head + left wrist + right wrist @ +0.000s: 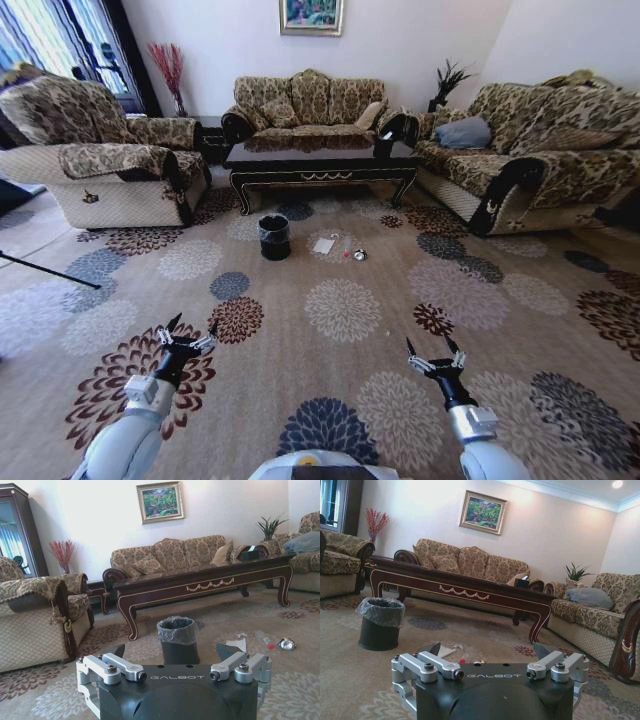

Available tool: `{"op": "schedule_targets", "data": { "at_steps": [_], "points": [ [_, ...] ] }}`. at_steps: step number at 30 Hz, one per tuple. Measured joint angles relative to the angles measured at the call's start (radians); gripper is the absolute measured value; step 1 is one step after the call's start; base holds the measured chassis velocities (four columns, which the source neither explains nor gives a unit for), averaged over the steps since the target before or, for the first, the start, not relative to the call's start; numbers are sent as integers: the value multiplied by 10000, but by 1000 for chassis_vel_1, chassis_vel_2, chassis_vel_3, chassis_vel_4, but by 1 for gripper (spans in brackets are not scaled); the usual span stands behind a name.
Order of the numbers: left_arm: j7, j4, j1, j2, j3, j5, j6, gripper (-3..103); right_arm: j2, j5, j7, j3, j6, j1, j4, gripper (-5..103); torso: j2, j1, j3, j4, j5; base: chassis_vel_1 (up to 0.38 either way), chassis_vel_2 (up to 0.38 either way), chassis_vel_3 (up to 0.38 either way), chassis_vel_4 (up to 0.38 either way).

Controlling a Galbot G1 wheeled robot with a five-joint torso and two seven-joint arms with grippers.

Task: Move to the front of the table and pick up the trash from the floor, then place it into the trash bin.

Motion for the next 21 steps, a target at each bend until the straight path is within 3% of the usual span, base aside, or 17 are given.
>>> {"op": "schedule_targets", "data": {
  "at_steps": [21],
  "points": [
    [-76, 167, -117, -236, 20, 180, -27, 100, 12, 37, -70, -41, 19, 103, -138, 100, -857, -283, -573, 0, 0, 0, 0, 0, 0]
  ]
}}
